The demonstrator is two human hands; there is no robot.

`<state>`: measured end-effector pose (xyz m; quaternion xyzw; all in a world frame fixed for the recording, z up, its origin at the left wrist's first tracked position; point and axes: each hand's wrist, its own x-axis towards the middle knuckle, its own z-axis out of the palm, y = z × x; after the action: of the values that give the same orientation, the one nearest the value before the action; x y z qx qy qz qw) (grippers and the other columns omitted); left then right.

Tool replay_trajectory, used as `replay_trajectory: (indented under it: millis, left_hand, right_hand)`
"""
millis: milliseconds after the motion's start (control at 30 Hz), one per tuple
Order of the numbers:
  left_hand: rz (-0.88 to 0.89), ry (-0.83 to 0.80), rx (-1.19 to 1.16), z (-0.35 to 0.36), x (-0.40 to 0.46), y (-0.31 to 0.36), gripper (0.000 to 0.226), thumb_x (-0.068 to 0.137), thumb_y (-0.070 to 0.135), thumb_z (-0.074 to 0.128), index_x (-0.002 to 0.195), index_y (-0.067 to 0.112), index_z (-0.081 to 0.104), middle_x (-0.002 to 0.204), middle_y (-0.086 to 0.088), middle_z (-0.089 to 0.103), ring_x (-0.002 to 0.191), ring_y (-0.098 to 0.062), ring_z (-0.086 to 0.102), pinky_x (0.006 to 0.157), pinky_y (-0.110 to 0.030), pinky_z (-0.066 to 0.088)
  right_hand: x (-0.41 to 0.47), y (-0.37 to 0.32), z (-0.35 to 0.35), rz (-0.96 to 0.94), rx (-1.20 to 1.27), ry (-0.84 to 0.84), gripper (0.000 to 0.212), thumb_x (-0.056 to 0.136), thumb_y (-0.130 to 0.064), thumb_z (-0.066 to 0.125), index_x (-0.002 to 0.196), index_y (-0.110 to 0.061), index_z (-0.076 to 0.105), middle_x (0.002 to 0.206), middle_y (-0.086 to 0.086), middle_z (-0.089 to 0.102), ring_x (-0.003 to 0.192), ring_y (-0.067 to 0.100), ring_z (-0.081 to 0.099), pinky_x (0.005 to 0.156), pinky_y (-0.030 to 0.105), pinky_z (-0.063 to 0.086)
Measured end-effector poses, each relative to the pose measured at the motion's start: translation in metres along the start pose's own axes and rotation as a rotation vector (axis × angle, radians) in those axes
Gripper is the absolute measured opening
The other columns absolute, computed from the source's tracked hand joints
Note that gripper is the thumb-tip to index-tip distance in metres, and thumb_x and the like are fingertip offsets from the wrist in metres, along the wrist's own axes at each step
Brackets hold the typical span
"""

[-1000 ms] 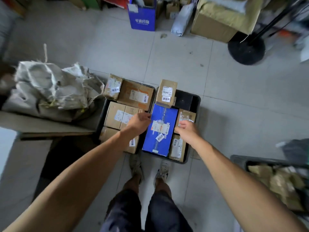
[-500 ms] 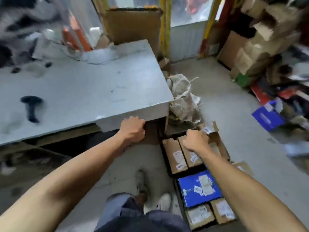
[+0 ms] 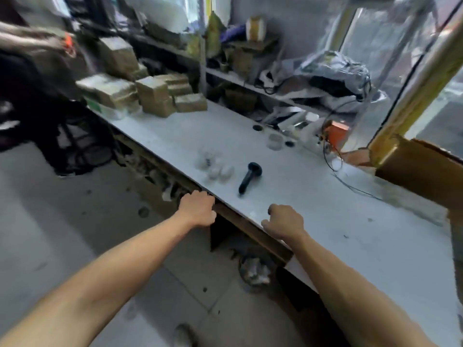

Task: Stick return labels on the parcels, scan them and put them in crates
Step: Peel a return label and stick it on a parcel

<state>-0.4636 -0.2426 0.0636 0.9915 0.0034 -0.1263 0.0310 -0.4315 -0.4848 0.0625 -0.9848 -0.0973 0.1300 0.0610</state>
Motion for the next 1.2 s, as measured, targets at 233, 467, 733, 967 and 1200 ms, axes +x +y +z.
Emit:
replay_trajectory:
  millis: [233, 467, 733, 967, 1200]
  left_hand:
    - [-0.175, 0.055, -0.123, -0.032, 0.025, -0.133, 0.039, 0.093, 0.032, 0.05, 0.126, 0.017, 0.064, 0.12, -0.008, 0.062, 0.12, -0.032, 0.053, 0.091, -0.042, 0.047]
    - [-0.283, 0.079, -0.196, -0.05, 0.064, -0.213, 0.04, 0.095, 0.033, 0.051, 0.131, 0.02, 0.063, 0.122, -0.004, 0.064, 0.123, -0.028, 0.052, 0.091, -0.04, 0.047]
    - [-0.294, 0.058, -0.219, -0.076, 0.187, -0.291, 0.041, 0.096, 0.034, 0.05, 0.133, 0.019, 0.061, 0.128, -0.002, 0.062, 0.123, -0.026, 0.054, 0.094, -0.042, 0.052]
    - [-0.353, 0.078, -0.342, -0.109, 0.297, -0.343, 0.044, 0.1, 0.038, 0.051, 0.14, 0.021, 0.055, 0.145, 0.001, 0.053, 0.132, -0.021, 0.049, 0.101, -0.039, 0.047]
    - [-0.489, 0.08, -0.684, -0.13, 0.385, -0.403, 0.05, 0.098, 0.042, 0.054, 0.143, 0.021, 0.051, 0.142, -0.003, 0.054, 0.121, -0.023, 0.056, 0.099, -0.038, 0.05]
  right_hand:
    - [0.109, -0.142, -0.019, -0.215, -0.006, 0.003, 0.034, 0.09, -0.033, 0.058, 0.117, -0.013, 0.063, 0.117, 0.008, 0.066, 0.111, 0.029, 0.06, 0.082, 0.036, 0.051]
    - [0.191, -0.231, -0.028, -0.333, -0.006, -0.023, 0.035, 0.091, -0.034, 0.058, 0.118, -0.014, 0.064, 0.119, 0.006, 0.066, 0.112, 0.027, 0.059, 0.088, 0.038, 0.052]
    - [0.334, -0.293, -0.039, -0.376, 0.001, -0.007, 0.036, 0.091, -0.036, 0.057, 0.121, -0.017, 0.062, 0.122, 0.004, 0.065, 0.112, 0.026, 0.059, 0.085, 0.036, 0.051]
    - [0.46, -0.34, -0.061, -0.389, 0.031, -0.011, 0.036, 0.092, -0.037, 0.059, 0.121, -0.017, 0.062, 0.122, 0.005, 0.065, 0.109, 0.025, 0.059, 0.088, 0.038, 0.054]
    - [0.557, -0.382, -0.075, -0.357, 0.141, -0.035, 0.048, 0.093, -0.043, 0.062, 0.134, -0.02, 0.056, 0.13, 0.002, 0.063, 0.114, 0.021, 0.059, 0.091, 0.04, 0.054]
